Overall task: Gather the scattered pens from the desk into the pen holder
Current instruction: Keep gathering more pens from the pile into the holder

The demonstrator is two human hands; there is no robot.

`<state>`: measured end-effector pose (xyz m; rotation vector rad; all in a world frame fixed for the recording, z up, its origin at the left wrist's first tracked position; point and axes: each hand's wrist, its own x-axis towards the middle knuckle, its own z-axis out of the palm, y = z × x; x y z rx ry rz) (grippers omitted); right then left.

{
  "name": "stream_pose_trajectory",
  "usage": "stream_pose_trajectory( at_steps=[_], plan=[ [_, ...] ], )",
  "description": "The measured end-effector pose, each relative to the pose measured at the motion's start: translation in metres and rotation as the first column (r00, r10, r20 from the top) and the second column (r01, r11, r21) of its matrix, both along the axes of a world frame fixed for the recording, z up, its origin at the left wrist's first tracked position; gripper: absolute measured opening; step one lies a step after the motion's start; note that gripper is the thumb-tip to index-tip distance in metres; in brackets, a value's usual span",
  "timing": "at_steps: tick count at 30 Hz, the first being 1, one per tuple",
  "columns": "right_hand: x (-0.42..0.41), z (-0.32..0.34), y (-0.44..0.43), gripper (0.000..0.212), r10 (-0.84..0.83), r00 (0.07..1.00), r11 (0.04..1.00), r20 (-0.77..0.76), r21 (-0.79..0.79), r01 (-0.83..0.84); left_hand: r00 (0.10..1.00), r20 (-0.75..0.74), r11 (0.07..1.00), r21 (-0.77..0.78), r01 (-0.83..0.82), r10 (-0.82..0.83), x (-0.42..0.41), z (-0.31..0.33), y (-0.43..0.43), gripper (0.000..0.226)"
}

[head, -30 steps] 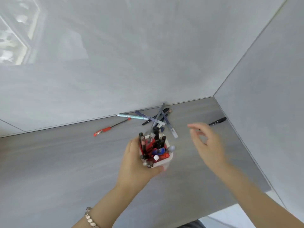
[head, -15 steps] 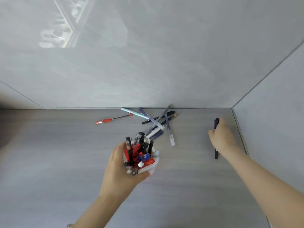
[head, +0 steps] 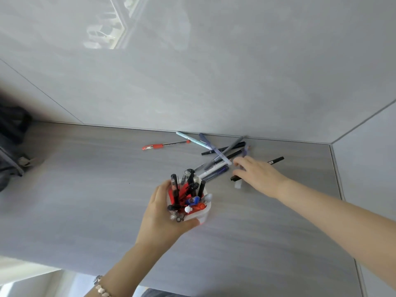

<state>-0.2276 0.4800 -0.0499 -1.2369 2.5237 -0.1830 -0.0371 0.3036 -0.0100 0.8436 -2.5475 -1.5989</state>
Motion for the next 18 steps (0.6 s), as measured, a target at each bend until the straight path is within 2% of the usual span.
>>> stream_pose_trajectory(
  at_steps=[2, 3, 4, 5, 6, 8, 9, 10, 11, 14, 15, 18],
  plan=[
    [0.006, 0.004, 0.001, 0.031, -0.019, 0.996, 0.988, -0.083, -0.153, 0.006, 1.0, -0.003, 1.0, 0.024, -0.009, 0.009, 0.001, -0.002, -0.006, 0.079],
    [0.011, 0.013, 0.002, 0.032, -0.084, 0.994, 0.961, -0.066, -0.268, 0.064, 1.0, -0.003, 0.999, 0.031, -0.006, 0.006, 0.002, -0.003, -0.01, 0.078],
    [0.019, 0.025, 0.001, 0.037, -0.178, 0.983, 0.891, 0.035, -0.418, 0.176, 1.0, -0.003, 1.0, 0.03, 0.005, -0.005, 0.003, -0.003, -0.014, 0.078],
    [0.028, 0.039, -0.002, 0.039, -0.264, 0.942, 0.764, 0.207, -0.551, 0.335, 1.0, -0.007, 0.999, 0.024, 0.024, -0.024, 0.004, -0.003, -0.019, 0.078],
    [0.037, 0.053, -0.007, 0.034, -0.296, 0.877, 0.587, 0.377, -0.653, 0.479, 0.999, -0.01, 0.999, 0.02, 0.045, -0.045, 0.005, -0.003, -0.023, 0.078],
    [0.061, 0.082, -0.018, 0.01, -0.212, 0.794, 0.26, 0.569, -0.751, 0.607, 0.995, -0.015, 0.995, 0.007, 0.096, -0.096, 0.009, -0.004, -0.034, 0.078],
    [0.075, 0.093, -0.027, 0.006, -0.123, 0.755, 0.123, 0.644, -0.745, 0.656, 0.992, -0.016, 0.992, -0.001, 0.124, -0.124, 0.011, -0.005, -0.039, 0.078],
    [0.089, 0.101, -0.04, 0.012, -0.042, 0.735, 0.025, 0.677, -0.734, 0.678, 0.988, -0.014, 0.988, -0.011, 0.151, -0.151, 0.013, -0.006, -0.045, 0.078],
    [0.102, 0.105, -0.055, 0.018, 0.0, 0.732, -0.034, 0.682, -0.731, 0.681, 0.984, -0.012, 0.983, -0.03, 0.18, -0.18, 0.015, -0.007, -0.051, 0.079],
    [0.131, 0.098, -0.106, 0.035, -0.02, 0.765, -0.039, 0.643, -0.765, 0.642, 0.961, -0.005, 0.958, -0.069, 0.277, -0.278, 0.021, -0.01, -0.072, 0.088],
    [0.137, 0.089, -0.121, 0.038, -0.05, 0.746, -0.021, 0.664, -0.747, 0.664, 0.951, -0.003, 0.949, -0.072, 0.308, -0.309, 0.022, -0.01, -0.078, 0.09],
    [0.155, 0.064, -0.159, 0.035, -0.194, 0.678, 0.101, 0.709, -0.673, 0.732, 0.918, -0.016, 0.913, -0.11, 0.393, -0.397, 0.024, -0.01, -0.097, 0.091]
  ],
)
